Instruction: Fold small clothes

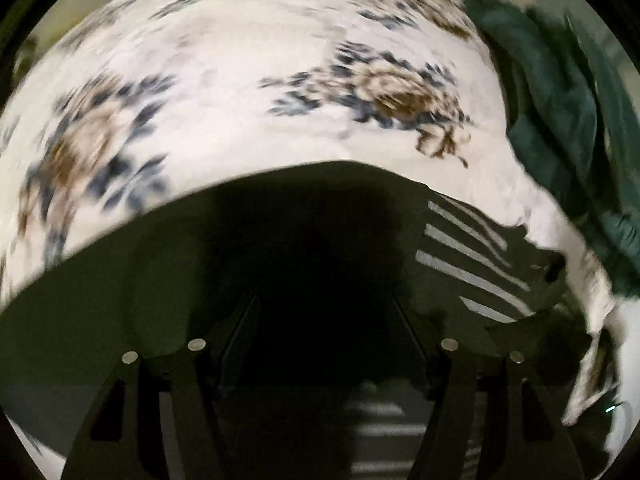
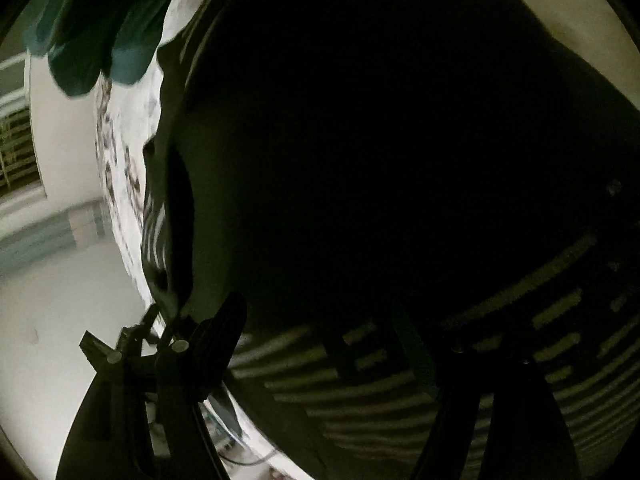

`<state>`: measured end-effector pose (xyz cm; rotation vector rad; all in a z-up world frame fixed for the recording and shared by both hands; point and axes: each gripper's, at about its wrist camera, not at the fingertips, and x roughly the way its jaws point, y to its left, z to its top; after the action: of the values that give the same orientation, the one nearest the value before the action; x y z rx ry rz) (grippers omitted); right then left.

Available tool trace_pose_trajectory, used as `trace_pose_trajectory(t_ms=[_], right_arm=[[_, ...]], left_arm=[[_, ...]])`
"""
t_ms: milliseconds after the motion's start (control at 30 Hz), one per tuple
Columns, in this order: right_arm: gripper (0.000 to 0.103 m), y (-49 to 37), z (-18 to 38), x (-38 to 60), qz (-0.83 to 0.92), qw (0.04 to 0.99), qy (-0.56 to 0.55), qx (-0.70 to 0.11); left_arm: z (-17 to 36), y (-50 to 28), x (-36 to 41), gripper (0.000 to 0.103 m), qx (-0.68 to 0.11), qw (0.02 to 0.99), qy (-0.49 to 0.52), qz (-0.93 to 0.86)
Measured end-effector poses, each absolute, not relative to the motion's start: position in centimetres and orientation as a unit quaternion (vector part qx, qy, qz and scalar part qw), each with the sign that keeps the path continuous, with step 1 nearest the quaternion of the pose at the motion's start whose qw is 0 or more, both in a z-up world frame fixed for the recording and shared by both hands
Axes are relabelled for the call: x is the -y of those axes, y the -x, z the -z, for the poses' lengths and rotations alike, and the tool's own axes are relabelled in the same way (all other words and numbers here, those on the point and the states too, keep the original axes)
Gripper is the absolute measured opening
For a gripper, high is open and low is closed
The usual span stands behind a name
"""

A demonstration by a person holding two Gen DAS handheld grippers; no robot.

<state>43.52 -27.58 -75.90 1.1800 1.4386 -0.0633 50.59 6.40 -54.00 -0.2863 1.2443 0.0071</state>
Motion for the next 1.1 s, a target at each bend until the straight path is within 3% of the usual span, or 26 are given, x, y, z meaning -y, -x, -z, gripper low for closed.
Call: trace_pose_trajectory(t_ms=[33, 67, 167, 400, 633, 667, 733, 800, 867, 900, 1000, 1100], right_arm=[[0.076, -43.8, 75.9, 27.5, 0.034, 0.602, -0.514, -0.61], [0.07, -44.0, 75.9, 27.5, 0.041, 0.606, -0.518, -0.602], [0.005, -44.9, 75.5, 26.9, 0.064, 0.625, -0.497, -0.598], [0.005, -44.1, 72.0, 26.7, 0.067, 0.666, -0.448, -0.592], [0.005, -43.1, 71.5, 26.2, 0.059, 0.672, -0.381, -0.633], [0.005, -43.3, 72.1, 26.1, 0.057, 0.663, -0.375, -0.645], [0.015, -43.5, 73.1, 26.1, 0.057, 0.645, -0.382, -0.66], [0.047, -43.6, 73.1, 26.2, 0.06, 0.639, -0.376, -0.668], [0.069, -43.5, 72.2, 25.9, 0.06, 0.65, -0.36, -0.666], [0.074, -43.3, 71.6, 25.7, 0.063, 0.658, -0.343, -0.667], [0.074, -42.7, 69.9, 24.1, 0.074, 0.682, -0.269, -0.676], [0.082, -42.3, 69.3, 21.7, 0.071, 0.691, -0.23, -0.682]], left_arm=[[54.2, -51.1, -5.8, 0.023, -0.58, 0.807, 0.114, 0.005], [54.6, -51.7, -5.1, 0.007, -0.585, 0.806, 0.084, 0.006], [54.1, -51.8, -4.5, 0.005, -0.574, 0.816, 0.06, 0.006], [48.4, -49.1, -8.8, 0.005, -0.501, 0.847, 0.175, -0.029], [52.9, -47.7, -11.2, 0.009, -0.55, 0.8, 0.238, -0.035], [53.4, -47.4, -11.6, 0.009, -0.556, 0.793, 0.245, -0.033], [53.7, -46.4, -12.4, 0.011, -0.56, 0.786, 0.262, -0.028], [53.3, -45.0, -13.7, 0.013, -0.553, 0.783, 0.283, -0.029], [52.3, -43.1, -15.4, 0.019, -0.539, 0.784, 0.305, -0.037], [51.8, -41.9, -16.4, 0.03, -0.532, 0.784, 0.318, -0.042], [50.6, -37.4, -19.9, 0.061, -0.504, 0.778, 0.37, -0.06], [50.2, -32.2, -23.7, 0.066, -0.483, 0.764, 0.418, -0.096]])
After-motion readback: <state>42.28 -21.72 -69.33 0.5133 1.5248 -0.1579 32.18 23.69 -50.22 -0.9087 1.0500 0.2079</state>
